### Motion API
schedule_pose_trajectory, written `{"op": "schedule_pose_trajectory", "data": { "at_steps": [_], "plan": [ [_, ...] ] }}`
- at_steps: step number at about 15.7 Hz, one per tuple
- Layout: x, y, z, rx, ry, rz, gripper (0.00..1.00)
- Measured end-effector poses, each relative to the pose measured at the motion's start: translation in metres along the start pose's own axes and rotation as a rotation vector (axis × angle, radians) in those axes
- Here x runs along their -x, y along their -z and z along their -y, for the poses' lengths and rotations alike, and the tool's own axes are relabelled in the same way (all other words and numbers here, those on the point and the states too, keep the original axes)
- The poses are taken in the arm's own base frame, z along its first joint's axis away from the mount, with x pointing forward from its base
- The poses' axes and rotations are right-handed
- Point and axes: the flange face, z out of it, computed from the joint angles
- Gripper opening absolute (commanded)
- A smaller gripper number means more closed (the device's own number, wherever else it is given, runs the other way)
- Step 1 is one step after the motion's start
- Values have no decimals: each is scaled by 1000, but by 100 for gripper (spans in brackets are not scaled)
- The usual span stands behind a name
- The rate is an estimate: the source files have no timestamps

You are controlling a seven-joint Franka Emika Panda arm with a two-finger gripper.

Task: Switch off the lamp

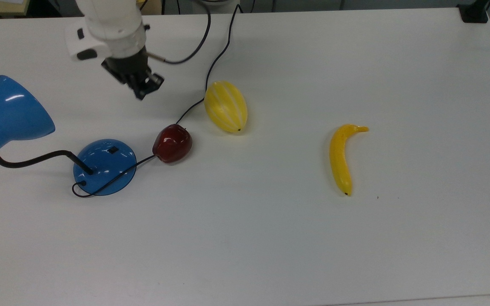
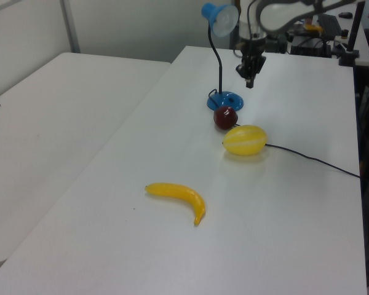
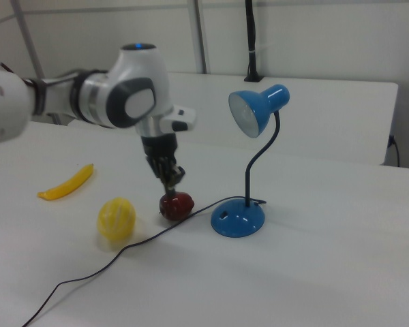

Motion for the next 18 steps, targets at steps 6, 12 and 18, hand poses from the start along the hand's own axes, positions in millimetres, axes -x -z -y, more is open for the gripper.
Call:
{"op": "schedule_pose_trajectory", "data": {
  "at_steps": [6, 12, 18],
  "plan": [
    [78, 93, -8, -13, 186, 90, 56],
    [110, 112, -20, 0, 253, 67, 100],
    [109, 112, -26, -2, 281, 77, 100]
  ]
}}
